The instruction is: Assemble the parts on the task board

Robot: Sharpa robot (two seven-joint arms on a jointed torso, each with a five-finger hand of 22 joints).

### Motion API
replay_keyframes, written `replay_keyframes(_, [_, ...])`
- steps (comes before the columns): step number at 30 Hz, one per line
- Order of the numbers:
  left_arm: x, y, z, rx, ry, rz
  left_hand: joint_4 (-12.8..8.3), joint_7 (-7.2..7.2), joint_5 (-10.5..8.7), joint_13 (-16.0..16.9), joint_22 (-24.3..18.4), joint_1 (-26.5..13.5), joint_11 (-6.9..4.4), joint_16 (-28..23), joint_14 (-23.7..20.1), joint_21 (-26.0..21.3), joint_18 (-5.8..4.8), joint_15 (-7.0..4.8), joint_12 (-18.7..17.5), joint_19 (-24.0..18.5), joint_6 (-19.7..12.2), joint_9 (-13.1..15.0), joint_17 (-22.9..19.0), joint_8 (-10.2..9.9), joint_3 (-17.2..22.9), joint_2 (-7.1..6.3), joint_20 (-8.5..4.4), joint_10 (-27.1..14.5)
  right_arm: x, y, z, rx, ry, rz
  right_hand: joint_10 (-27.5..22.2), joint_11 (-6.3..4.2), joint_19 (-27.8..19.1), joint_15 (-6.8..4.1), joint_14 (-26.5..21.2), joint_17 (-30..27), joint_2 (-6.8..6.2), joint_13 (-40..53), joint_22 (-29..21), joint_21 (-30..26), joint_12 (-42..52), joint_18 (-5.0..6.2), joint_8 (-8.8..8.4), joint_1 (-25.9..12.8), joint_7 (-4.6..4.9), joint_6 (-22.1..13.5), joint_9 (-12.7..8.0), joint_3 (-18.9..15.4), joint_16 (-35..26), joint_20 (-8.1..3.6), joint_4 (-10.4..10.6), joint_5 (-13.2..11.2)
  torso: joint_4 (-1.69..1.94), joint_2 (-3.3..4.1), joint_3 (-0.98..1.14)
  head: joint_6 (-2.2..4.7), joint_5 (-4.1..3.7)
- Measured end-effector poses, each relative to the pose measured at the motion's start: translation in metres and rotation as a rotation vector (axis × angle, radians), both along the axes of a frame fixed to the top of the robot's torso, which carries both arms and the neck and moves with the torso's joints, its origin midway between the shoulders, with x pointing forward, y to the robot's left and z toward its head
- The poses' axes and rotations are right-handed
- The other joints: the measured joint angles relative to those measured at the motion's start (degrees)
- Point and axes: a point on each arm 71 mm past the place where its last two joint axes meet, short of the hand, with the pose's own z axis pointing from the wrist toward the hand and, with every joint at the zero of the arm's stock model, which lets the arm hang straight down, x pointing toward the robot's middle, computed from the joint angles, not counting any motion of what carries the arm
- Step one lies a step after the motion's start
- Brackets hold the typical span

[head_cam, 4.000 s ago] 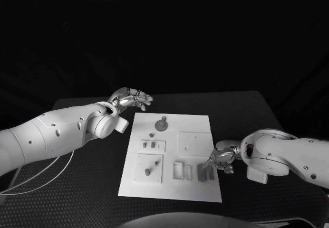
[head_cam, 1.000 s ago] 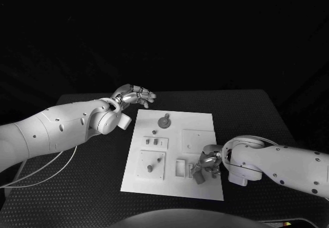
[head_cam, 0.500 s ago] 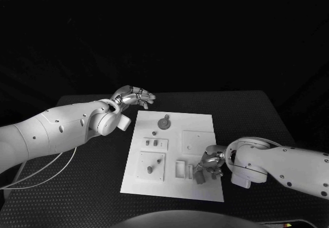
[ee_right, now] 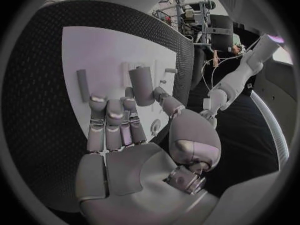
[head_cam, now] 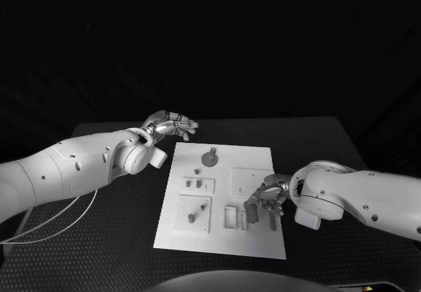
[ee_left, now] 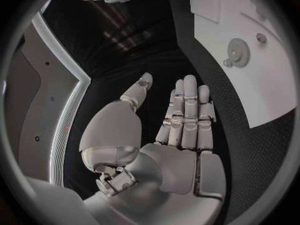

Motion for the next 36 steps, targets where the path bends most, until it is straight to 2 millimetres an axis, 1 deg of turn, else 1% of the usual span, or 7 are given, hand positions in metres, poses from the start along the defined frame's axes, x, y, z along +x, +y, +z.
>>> replay_keyframes(6, [0.0, 0.0, 0.0, 0.0, 0.001, 0.0, 0.17, 0.0, 0.0, 0.0, 0.06, -0.21, 0.11, 0.0, 0.0, 0.0, 0.0, 0.0, 0.0, 0.0, 0.0, 0.0, 0.03, 0.0, 0.15, 0.21, 0.0, -0.12, 0.004, 0.01, -0.001, 0.019, 0.031, -0.013, 0.01, 0.0, 0.0, 0.0, 0.01, 0.07, -0.13, 0.1, 0.0, 0.0, -0.21, 0.01, 0.0, -0.13, -0.08, 0.08, -0.09, 0.16, 0.0, 0.01, 0.16, -0.28, 0.04, 0.03, -0.02, -0.19, 0.05])
replay_keyframes(11, [0.0, -0.001, 0.0, -0.001, 0.002, -0.003, 0.35, 0.0, 0.0, 0.0, 0.13, -0.34, -0.06, 0.0, 0.0, -0.23, 0.0, 0.0, 0.0, 0.0, 0.0, 0.0, 0.13, 0.0, -0.02, 0.34, 0.0, -0.29, 0.008, 0.017, -0.003, 0.025, 0.047, -0.022, 0.0, 0.0, 0.0, 0.01, 0.02, 0.16, -0.37, 0.21, 0.0, 0.0, -0.22, 0.01, 0.0, -0.97, -0.19, 0.19, -0.09, 0.4, 0.0, 0.01, 0.39, -0.28, 0.04, 0.03, -0.09, -0.25, 0.05])
replay_keyframes(17, [0.0, -0.004, 0.0, -0.002, 0.002, -0.007, 0.5, 0.0, 0.0, 0.0, 0.13, -0.45, -0.06, 0.0, 0.0, -0.23, 0.0, 0.0, 0.0, 0.0, 0.0, -0.05, 0.13, 0.0, 0.14, 0.45, 0.0, -0.29, 0.01, 0.027, -0.006, 0.031, 0.058, -0.017, 0.0, 0.0, 0.0, 0.03, 0.03, 0.22, -0.44, 0.28, 0.0, 0.0, -0.22, 0.01, 0.0, -1.02, -0.19, 0.19, -0.09, 0.57, 0.0, 0.02, 0.21, -0.28, 0.07, 0.03, -0.08, -0.36, -0.01])
replay_keyframes(21, [-0.001, -0.006, 0.001, -0.004, 0.002, -0.012, 0.5, 0.0, 0.0, 0.0, 0.13, -0.44, -0.06, 0.0, 0.0, -0.23, 0.0, 0.0, 0.0, 0.0, 0.0, -0.05, 0.13, 0.0, 0.14, 0.44, 0.0, -0.29, 0.008, 0.03, -0.012, 0.029, 0.068, -0.015, 0.0, 0.0, 0.0, 0.09, 0.09, 0.22, -0.2, 0.33, 0.0, 0.0, -0.22, 0.01, 0.0, -1.26, -0.19, 0.18, -0.09, 0.57, 0.0, 0.03, 0.21, -0.28, 0.04, 0.04, -0.04, -0.4, -0.01])
replay_keyframes(27, [-0.001, -0.007, 0.001, -0.005, 0.003, -0.014, 0.5, 0.0, 0.0, 0.0, 0.13, -0.44, -0.06, 0.0, 0.0, -0.23, 0.0, 0.0, 0.0, 0.0, 0.0, -0.04, 0.18, 0.0, 0.14, 0.44, 0.0, -0.29, 0.004, 0.03, -0.022, 0.024, 0.089, -0.019, -0.01, 0.01, 0.02, -0.08, -0.12, 0.3, -0.51, 0.35, 0.0, 0.0, -0.23, 0.01, 0.0, -1.56, -0.19, 0.18, -0.03, 0.57, 0.0, 0.04, 0.21, -0.28, 0.01, 0.04, -0.04, -0.62, 0.14])
replay_keyframes(35, [-0.001, -0.008, 0.001, -0.006, 0.003, -0.015, 0.5, 0.0, 0.0, 0.0, 0.19, -0.44, -0.06, -0.25, 0.0, -0.23, 0.0, 0.0, 0.0, 0.0, 0.0, -0.04, 0.19, 0.0, 0.14, 0.44, 0.0, -0.29, 0.001, 0.035, -0.026, 0.021, 0.092, -0.007, -0.01, 0.01, -0.35, -0.06, -0.14, 0.29, -0.51, 0.41, 0.0, 0.0, -0.47, 0.06, 0.0, -1.56, -0.19, 0.18, -0.03, 0.57, 0.0, 0.12, 0.22, -0.28, 0.01, 0.04, -0.02, -0.76, 0.27])
replay_keyframes(36, [-0.001, -0.008, 0.001, -0.006, 0.003, -0.015, 0.5, 0.0, 0.0, 0.0, 0.19, -0.44, -0.06, -0.25, 0.0, -0.23, 0.0, 0.0, 0.0, 0.0, 0.0, -0.04, 0.23, 0.0, 0.14, 0.44, 0.0, -0.29, 0.001, 0.035, -0.026, 0.02, 0.091, -0.006, -0.01, 0.01, -0.34, -0.06, -0.14, 0.31, -0.29, 0.41, 0.0, 0.0, -0.47, 0.06, 0.0, -1.78, -0.19, 0.18, -0.03, 0.57, 0.0, 0.12, 0.21, -0.28, 0.01, 0.04, -0.03, -0.78, 0.29])
